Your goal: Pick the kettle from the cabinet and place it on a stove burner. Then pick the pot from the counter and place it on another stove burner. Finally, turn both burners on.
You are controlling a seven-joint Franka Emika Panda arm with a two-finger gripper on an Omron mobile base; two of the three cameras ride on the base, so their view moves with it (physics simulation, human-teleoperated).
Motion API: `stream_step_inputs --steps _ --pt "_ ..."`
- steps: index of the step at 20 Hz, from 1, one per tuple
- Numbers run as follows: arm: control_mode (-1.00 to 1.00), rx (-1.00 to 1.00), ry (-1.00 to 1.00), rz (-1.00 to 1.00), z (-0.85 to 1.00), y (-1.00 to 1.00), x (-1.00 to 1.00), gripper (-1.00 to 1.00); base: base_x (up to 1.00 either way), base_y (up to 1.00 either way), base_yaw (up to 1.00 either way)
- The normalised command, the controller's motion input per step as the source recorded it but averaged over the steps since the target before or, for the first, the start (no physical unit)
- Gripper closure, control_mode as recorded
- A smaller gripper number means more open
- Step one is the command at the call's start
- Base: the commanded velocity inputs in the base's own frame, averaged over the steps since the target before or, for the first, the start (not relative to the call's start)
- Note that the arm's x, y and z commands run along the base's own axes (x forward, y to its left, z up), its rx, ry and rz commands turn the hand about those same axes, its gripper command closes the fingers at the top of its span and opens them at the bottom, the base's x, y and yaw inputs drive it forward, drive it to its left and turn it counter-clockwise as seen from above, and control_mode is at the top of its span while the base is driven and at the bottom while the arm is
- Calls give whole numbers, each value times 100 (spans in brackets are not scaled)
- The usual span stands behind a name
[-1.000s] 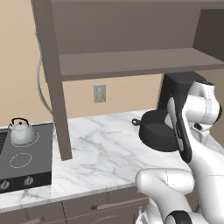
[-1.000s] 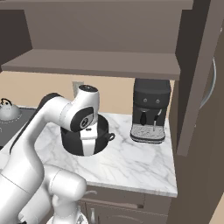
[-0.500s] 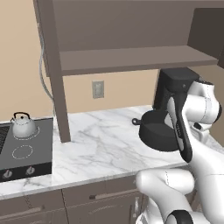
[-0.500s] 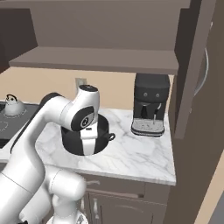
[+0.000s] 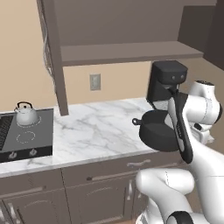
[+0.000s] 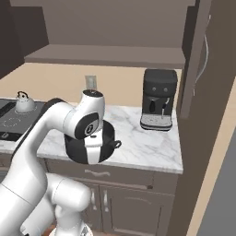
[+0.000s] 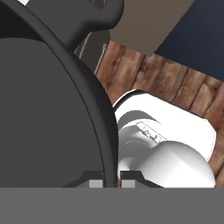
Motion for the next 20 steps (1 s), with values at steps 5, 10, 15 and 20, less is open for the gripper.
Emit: stream_step_inputs --steps 5,10,15,20 --pt "100 0 0 0 0 0 0 100 -56 15 0" --pt "100 0 0 0 0 0 0 100 -62 22 0" --pt "100 0 0 0 0 0 0 100 -49 42 -2" --pt "100 0 0 0 0 0 0 100 -40 59 -7"
